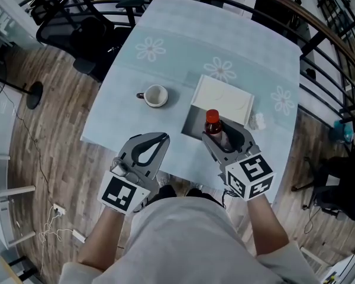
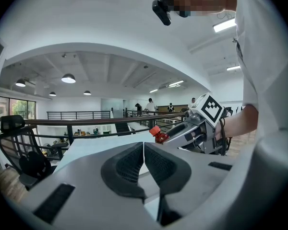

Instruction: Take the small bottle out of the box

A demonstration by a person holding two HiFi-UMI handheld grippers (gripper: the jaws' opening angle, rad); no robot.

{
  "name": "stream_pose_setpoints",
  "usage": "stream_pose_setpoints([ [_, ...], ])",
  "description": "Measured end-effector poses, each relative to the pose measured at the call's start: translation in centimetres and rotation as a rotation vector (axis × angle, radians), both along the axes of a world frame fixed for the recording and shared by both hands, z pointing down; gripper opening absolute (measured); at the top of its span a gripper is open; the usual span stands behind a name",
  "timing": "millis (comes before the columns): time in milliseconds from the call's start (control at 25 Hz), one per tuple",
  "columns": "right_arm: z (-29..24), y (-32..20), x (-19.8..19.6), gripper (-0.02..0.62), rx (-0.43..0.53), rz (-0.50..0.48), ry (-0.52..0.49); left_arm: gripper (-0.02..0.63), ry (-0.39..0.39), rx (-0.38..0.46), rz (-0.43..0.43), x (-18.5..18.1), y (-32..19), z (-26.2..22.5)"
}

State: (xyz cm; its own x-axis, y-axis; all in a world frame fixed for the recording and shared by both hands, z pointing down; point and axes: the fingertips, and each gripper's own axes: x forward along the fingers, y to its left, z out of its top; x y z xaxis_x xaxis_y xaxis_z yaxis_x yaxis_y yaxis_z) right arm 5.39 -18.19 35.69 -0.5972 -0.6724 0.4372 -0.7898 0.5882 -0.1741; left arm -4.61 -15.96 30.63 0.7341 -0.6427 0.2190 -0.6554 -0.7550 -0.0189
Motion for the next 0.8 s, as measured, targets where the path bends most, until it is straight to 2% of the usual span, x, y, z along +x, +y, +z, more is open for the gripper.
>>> stream_pose_setpoints([
  [480, -2.3, 0.1, 0.7, 0.221, 0.087, 0.001, -0.035, 0.021, 0.002, 0.004, 0.011, 1.1, -0.4, 0.1],
  [800, -2.5, 0.2, 1.3, 0.221, 0.100, 0.004, -0.036, 0.020, -0.022, 0.027, 0.036, 2.0, -0.5, 0.3],
])
